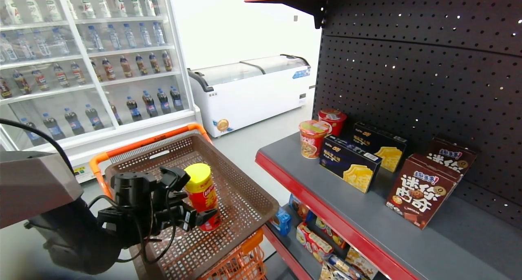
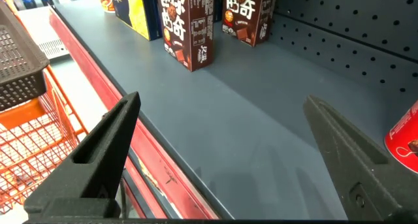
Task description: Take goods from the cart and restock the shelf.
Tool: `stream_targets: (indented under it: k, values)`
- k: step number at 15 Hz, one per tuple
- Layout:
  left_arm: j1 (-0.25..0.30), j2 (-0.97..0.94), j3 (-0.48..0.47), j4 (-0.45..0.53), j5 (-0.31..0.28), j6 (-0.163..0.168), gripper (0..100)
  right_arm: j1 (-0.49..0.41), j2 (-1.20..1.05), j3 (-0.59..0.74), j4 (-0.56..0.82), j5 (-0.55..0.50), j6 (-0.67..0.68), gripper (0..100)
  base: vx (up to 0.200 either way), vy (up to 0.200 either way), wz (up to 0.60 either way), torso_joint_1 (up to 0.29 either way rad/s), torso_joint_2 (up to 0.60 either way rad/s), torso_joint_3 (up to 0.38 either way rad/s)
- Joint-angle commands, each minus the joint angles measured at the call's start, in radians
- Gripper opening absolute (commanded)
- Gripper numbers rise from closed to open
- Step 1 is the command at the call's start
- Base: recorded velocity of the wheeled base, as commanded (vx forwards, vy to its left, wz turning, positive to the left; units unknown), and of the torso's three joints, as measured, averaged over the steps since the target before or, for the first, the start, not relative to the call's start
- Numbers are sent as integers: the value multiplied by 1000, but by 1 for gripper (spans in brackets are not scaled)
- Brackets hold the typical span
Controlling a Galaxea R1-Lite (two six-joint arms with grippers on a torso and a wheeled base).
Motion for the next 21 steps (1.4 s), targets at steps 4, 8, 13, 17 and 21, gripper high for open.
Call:
stream_targets:
  k: [4, 8, 13, 17, 21]
  values:
    - [-21, 150, -132, -34, 1, 3, 100, 0, 0, 0, 0, 0, -1, 100, 0, 0, 0, 0, 0, 0]
    - [-35, 158, -141, -36, 4, 2, 0, 0, 0, 0, 0, 0, -1, 100, 0, 0, 0, 0, 0, 0]
    - [-32, -26, -55, -5, 156, -7, 0, 0, 0, 0, 0, 0, 1, 100, 0, 0, 0, 0, 0, 0]
    - [-18, -445, -20, 326, 188, -81, 0, 0, 0, 0, 0, 0, 1, 100, 0, 0, 0, 0, 0, 0]
    - [-12, -849, 28, 636, 197, -101, 0, 0, 0, 0, 0, 0, 1, 100, 0, 0, 0, 0, 0, 0]
